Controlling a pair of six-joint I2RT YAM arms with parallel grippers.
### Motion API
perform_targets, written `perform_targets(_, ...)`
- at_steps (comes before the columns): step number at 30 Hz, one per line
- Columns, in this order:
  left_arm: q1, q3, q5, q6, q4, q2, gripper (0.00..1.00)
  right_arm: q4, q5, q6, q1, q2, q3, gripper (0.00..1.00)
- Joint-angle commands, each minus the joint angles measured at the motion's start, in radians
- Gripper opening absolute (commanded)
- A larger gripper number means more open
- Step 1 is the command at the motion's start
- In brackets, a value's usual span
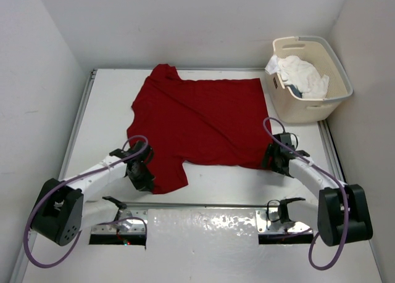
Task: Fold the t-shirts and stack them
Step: Grap the side of the flattened tshirt closest away from the robot with both arms, then fold the flattened tshirt in 1/3 of the way
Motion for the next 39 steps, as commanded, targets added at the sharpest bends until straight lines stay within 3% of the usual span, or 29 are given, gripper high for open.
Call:
perform_targets(1,-0.007,0.030,-0.023,0.015,-0.015,0.012,0.00,0.183,-0.041,0.040,-0.005,0.015,-0.042,0.82)
perform_targets(6,-0.009,0.036,-0.023,0.031,-0.048,0.010,0.00,0.236,-0.015,0.064,-0.009,0.020,-0.108,0.71)
perform_targets(9,-0.009,0.048,-0.023,0.045,-0.068,0.012,0.00,0.242,0.008,0.069,-0.009,0.000,-0.138,0.54)
perform_targets(10,-0.009,0.060,-0.023,0.047,-0.077,0.013,0.00,0.239,0.008,0.069,-0.009,-0.009,-0.149,0.43)
perform_targets(12,-0.009,0.077,-0.070,0.053,-0.120,0.016,0.00,0.219,0.008,0.061,-0.009,-0.043,-0.161,0.34)
perform_targets(16,-0.009,0.103,-0.076,0.059,-0.161,0.012,0.00,0.167,0.017,0.070,-0.009,-0.107,-0.195,0.00)
perform_targets(29,-0.007,0.139,-0.043,0.077,-0.227,-0.048,0.00,-0.017,-0.133,0.020,-0.008,-0.327,-0.207,0.00)
perform_targets(33,-0.009,0.155,0.077,0.126,-0.071,-0.048,0.00,0.026,-0.147,0.002,-0.008,-0.293,-0.188,0.00)
perform_targets(39,-0.009,0.319,0.057,0.194,0.049,0.010,0.00,0.092,-0.156,-0.006,-0.008,-0.230,-0.111,0.00)
